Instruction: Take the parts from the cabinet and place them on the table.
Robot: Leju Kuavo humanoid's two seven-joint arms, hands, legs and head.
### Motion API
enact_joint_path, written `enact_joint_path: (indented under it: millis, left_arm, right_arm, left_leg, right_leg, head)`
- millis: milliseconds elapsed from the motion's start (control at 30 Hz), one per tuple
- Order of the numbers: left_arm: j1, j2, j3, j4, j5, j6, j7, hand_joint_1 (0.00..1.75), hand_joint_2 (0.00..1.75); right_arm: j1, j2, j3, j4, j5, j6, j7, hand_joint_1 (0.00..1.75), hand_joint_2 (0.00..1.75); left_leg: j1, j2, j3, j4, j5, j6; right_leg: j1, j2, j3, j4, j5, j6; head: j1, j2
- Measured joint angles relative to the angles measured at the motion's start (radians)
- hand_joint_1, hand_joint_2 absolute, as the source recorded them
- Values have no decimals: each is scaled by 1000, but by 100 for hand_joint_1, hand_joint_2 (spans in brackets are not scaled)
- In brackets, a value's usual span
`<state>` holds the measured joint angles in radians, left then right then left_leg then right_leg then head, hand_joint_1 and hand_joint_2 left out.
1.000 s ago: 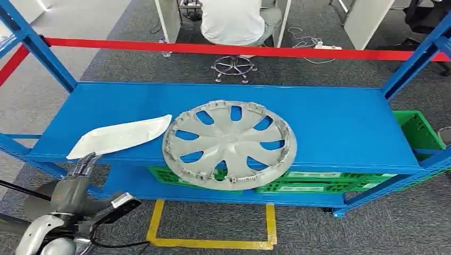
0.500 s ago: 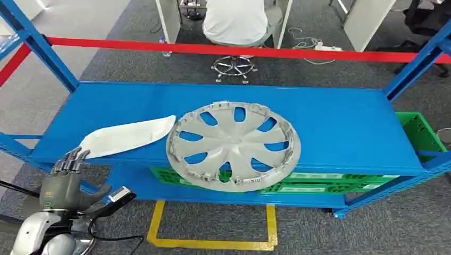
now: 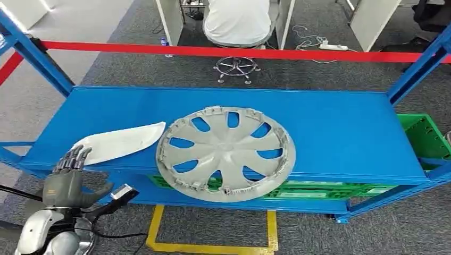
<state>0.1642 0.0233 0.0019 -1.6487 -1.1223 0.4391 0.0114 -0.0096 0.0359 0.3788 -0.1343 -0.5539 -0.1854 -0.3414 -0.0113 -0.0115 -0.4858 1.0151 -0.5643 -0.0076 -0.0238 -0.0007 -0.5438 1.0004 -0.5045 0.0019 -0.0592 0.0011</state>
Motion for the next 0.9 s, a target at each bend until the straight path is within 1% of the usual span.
enact_joint_path:
  millis: [33, 67, 100, 133, 167, 200, 233, 267, 300, 333, 367, 400, 433, 467, 500, 533, 567, 633, 700, 733, 800, 900]
  left_arm:
    - [-3, 0, 1, 0, 1, 1, -1, 0, 175]
    - [-3, 0, 1, 1, 1, 1, -1, 0, 0]
    - [0, -1, 0, 3, 1, 1, -3, 0, 0]
    - [1, -1, -1, 5, 0, -1, -5, 0, 0]
    - [2, -1, -2, 7, -1, -2, -5, 0, 0]
    - [1, -1, -3, 9, -1, -2, -5, 0, 0]
    - [1, -1, -3, 10, -2, -2, -5, 0, 0]
    - [1, -1, -4, 11, -2, -2, -5, 0, 0]
    - [1, -1, -5, 13, -2, -3, -6, 0, 0]
    - [1, -1, -6, 16, -2, -3, -6, 0, 0]
    - [0, -1, -7, 17, -3, -3, -6, 0, 0]
    - [-1, -1, -7, 18, -5, -3, -6, 0, 0]
    - [1, -1, -7, 18, -6, -3, -6, 0, 0]
    - [1, -1, -7, 19, -8, -7, -6, 0, 0]
    - [1, -1, -8, 20, -10, -14, -6, 0, 0]
    - [1, -1, -10, 21, -12, -20, -5, 0, 175]
    - [1, -1, -13, 22, -16, -23, -2, 0, 175]
    - [0, -1, -19, 25, -19, -29, 0, 0, 175]
    - [-1, -1, -22, 29, -21, -35, 4, 0, 175]
    - [-1, -1, -24, 31, -22, -36, 7, 0, 175]
    - [-4, -1, -27, 34, -25, -37, 13, 0, 175]
    - [-4, -1, -33, 38, -26, -38, 14, 0, 175]
  right_arm:
    - [-2, 0, 1, 0, -2, -1, 0, 0, 0]
    - [-3, 0, 3, 0, -3, -2, 0, 0, 0]
    - [-3, 0, 5, 0, -4, -2, 0, 0, 0]
    - [-3, 0, 6, 0, -6, -2, 1, 0, 0]
    - [-2, 0, 8, 1, -7, -2, 3, 0, 0]
    - [-2, 0, 10, 1, -8, 0, 3, 0, 0]
    - [-1, 0, 13, 1, -10, 0, 3, 0, 0]
    - [-1, 0, 14, 1, -11, 0, 3, 0, 0]
    - [-1, 0, 14, 2, -11, 0, 3, 0, 0]
    - [-5, 0, 14, 4, -12, 0, 3, 0, 0]
    - [-7, 0, 14, 5, -12, 1, 3, 0, 0]
    - [-7, 0, 15, 5, -12, 1, 3, 0, 0]
    - [-6, 0, 15, 5, -12, 1, 3, 0, 0]
    - [-5, 0, 16, 5, -12, 0, 4, 0, 0]
    - [-5, 0, 18, 5, -13, 1, 4, 0, 0]
    - [-6, 0, 21, 5, -14, 1, 4, 0, 0]
    - [-7, 0, 24, 5, -14, 1, 4, 0, 0]
    - [-7, 0, 26, 5, -14, 3, 4, 0, 0]
    - [-7, 0, 31, 5, -16, 3, 4, 0, 0]
    - [-7, 0, 31, 5, -18, 3, 4, 0, 0]
    - [-7, 0, 32, 5, -21, 3, 5, 0, 0]
    - [-7, 0, 34, 5, -22, 3, 5, 0, 0]
  left_leg:
    - [4, 0, -40, 71, -28, -8]
    - [10, 0, -94, 159, -58, -14]
    - [15, 0, -147, 240, -81, -19]
    - [20, 1, -186, 287, -80, -23]
    - [23, 1, -199, 283, -50, -25]
    - [26, 2, -192, 242, 1, -27]
    - [28, 2, -169, 166, 68, -28]
    - [30, 5, -140, 74, 136, -27]
    - [29, 7, -128, 59, 130, -26]
    - [22, 7, -121, 43, 130, -19]
    - [28, 6, -110, 14, 105, -11]
    - [26, 5, -114, 23, 105, -9]
    - [26, 2, -115, 20, 103, -8]
    - [26, 1, -115, 20, 102, -7]
    - [26, 1, -115, 19, 99, -2]
    - [26, 1, -114, 19, 96, 2]
    - [25, 1, -114, 20, 94, 6]
    - [24, 1, -114, 20, 93, 7]
    - [23, 1, -114, 20, 91, 10]
    - [22, 2, -113, 20, 90, 11]
    - [22, 2, -109, 20, 88, 14]
    - [21, 2, -107, 20, 89, 15]
  right_leg:
    - [-1, -2, 6, -1, -4, -5]
    - [-1, -2, 10, -1, -10, -8]
    - [-1, -3, 15, 0, -15, -7]
    - [-1, -2, 22, 0, -21, -7]
    - [-2, -2, 32, 0, -28, -6]
    - [-4, -1, 44, 0, -37, -3]
    - [-7, 1, 59, 0, -48, 2]
    - [-9, 2, 75, 0, -60, 11]
    - [-8, 1, 66, -4, -68, 16]
    - [-2, 3, 83, 2, -73, 23]
    - [1, 1, 76, 8, -81, 23]
    - [2, 1, 70, 5, -73, 18]
    - [2, -1, 71, 5, -73, 20]
    - [2, -1, 72, 4, -68, 23]
    - [2, -1, 73, 3, -64, 27]
    - [1, -1, 73, 2, -64, 27]
    - [1, -1, 75, 0, -64, 27]
    - [1, -1, 79, -9, -64, 27]
    - [0, -1, 84, -25, -73, 26]
    - [-1, -1, 84, -27, -72, 32]
    - [-1, -2, 81, -28, -73, 33]
    - [-1, -2, 82, -28, -72, 36]
  head:
    - [-6, 0]
    - [-5, 0]
    - [-5, 0]
    - [-6, 0]
    - [-5, 0]
    - [-6, 0]
    - [-5, 0]
    - [-5, 0]
    - [-4, 0]
    - [-7, 0]
    - [-6, 0]
    - [-4, 1]
    - [-5, 0]
    - [-5, 1]
    - [-3, 0]
    - [-3, 0]
    - [-3, 0]
    - [-3, 0]
    - [-3, 0]
    - [-4, 0]
    - [-3, 0]
    - [-3, 0]
